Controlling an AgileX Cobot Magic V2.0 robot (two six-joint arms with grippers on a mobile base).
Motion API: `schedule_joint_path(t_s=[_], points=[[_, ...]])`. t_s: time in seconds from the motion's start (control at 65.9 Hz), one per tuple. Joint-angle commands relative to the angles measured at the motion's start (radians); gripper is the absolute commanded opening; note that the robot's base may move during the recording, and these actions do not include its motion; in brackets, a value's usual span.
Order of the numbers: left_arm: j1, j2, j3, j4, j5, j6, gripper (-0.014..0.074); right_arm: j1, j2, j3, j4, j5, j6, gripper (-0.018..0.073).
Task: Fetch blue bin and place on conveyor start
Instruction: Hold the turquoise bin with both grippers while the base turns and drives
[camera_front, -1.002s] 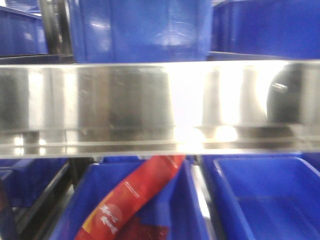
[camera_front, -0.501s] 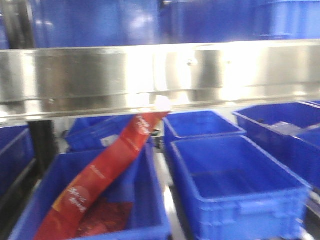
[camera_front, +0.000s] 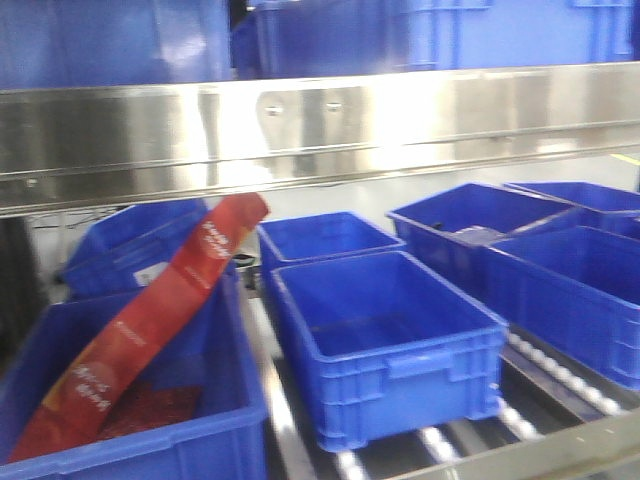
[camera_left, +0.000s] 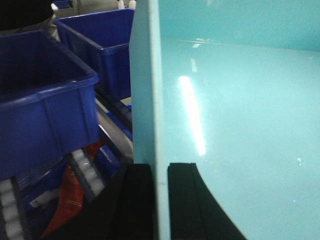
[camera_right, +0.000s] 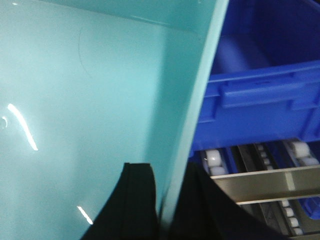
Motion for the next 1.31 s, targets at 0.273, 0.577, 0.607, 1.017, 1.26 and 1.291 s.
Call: schedule_joint_path(t_s=[0.273,0.577,0.607,1.017,1.26,1.291], points=[[-0.001,-0.011,-0.009,-0.019,-0.050,-0.008,-0.0111,-0.003,-0.005,-0.010,-0.014,-0.057,-0.027,-0.0153],[-0.001,-0.011,-0.009,-0.019,-0.050,-0.008,-0.0111,-0.003,-0.005,-0.010,-0.014,-0.057,-0.027,-0.0153],[-0.001,-0.011,-0.009,-0.019,-0.050,-0.008,-0.0111,-0.003,-0.005,-0.010,-0.014,-0.057,-0.027,-0.0153],[-0.001,-0.011,-0.009,-0.019,-0.050,-0.008,-0.0111,-0.003,-0.005,-0.010,-0.014,-0.057,-0.027,-0.0153],[-0.001,-0.011,-0.009,-0.019,-0.050,-0.008,-0.0111,-0.003,-0.005,-0.010,-0.014,-0.057,-0.027,-0.0153],[-0.001,-0.011,-0.009,-0.019,-0.050,-0.008,-0.0111,-0.003,-0.005,-0.010,-0.014,-0.057,-0.027,-0.0153]])
